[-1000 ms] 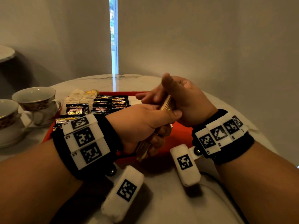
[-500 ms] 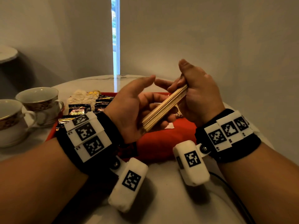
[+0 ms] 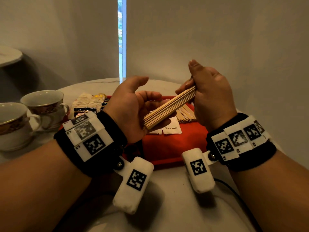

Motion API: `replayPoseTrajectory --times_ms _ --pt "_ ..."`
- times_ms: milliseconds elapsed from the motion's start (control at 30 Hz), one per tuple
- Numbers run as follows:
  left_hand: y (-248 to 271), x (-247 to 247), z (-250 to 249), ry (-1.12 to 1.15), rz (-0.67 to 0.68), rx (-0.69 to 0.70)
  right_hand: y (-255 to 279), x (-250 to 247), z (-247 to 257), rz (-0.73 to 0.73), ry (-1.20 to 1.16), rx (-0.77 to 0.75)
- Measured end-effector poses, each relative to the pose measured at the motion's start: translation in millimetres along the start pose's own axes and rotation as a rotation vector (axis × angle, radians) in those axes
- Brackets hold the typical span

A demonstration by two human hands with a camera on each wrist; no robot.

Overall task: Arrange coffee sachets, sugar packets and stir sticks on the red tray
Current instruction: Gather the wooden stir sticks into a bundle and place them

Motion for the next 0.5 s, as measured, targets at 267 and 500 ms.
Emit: replayPoseTrajectory --times_ms 267,500 --pt "-1 -2 -4 0.039 -0.078 0.053 1 4 -2 -0.063 -0.05 0.058" --pt "0 3 -1 0.062 -0.193 0.27 9 15 -2 -0.114 -0.172 0.114"
Point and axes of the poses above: each hand's wrist, its own y-axis away from the middle knuckle, its own x-axis out of the palm, z = x × y, the point moved 1 cm from there along -y, towards the middle knuckle, and after that the axes turned 3 degrees about x, right-handed, at the moved point
